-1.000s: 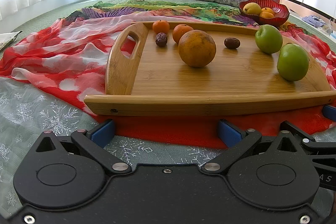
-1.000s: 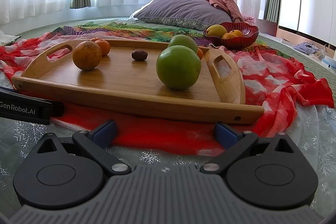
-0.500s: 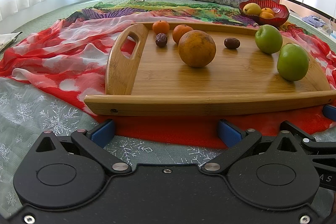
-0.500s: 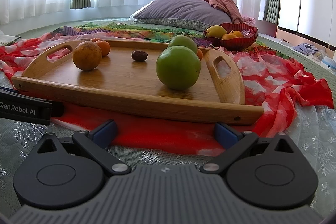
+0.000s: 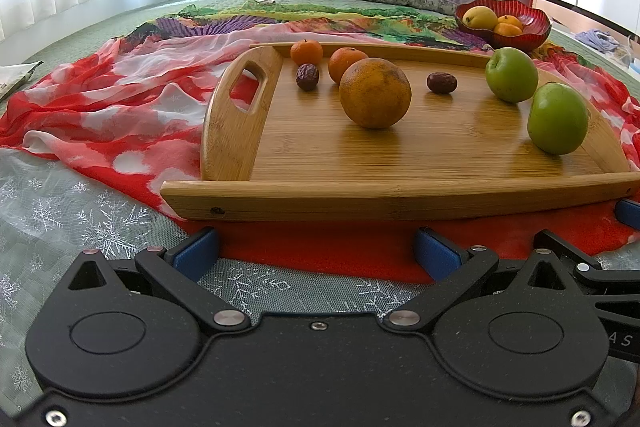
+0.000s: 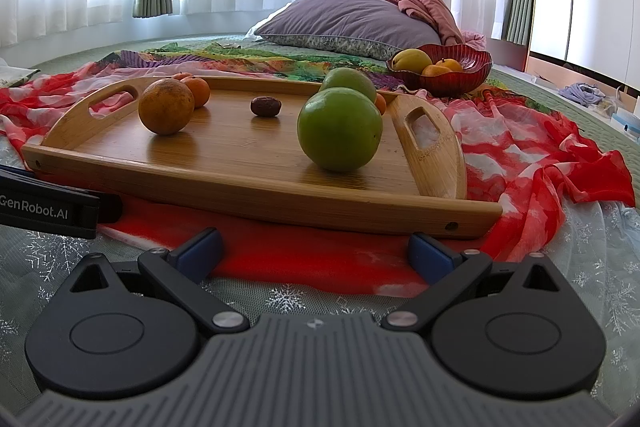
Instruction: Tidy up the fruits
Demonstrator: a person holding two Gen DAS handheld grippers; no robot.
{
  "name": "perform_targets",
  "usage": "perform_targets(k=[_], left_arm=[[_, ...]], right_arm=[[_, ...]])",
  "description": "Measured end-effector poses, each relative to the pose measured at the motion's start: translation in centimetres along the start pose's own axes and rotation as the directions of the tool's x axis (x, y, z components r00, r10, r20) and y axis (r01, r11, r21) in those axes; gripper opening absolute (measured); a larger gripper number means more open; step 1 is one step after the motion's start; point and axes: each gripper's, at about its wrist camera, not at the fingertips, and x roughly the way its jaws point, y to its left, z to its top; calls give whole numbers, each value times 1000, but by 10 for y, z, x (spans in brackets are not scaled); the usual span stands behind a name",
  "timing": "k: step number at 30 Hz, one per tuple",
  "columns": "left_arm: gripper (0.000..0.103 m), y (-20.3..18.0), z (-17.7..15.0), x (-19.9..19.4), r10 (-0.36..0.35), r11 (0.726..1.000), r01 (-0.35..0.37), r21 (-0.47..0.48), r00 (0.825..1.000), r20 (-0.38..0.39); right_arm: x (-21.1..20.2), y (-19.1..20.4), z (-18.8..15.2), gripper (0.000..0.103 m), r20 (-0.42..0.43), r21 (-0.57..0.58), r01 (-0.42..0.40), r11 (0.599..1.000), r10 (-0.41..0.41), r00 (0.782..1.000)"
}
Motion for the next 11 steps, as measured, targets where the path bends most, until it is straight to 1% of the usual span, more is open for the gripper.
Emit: perform_targets(k=[11], left_arm=[[103,1,1,-2,0,1000,0,2,1000,11]], right_arm=[[0,-4,1,103,4,17,-13,1000,13,1000]])
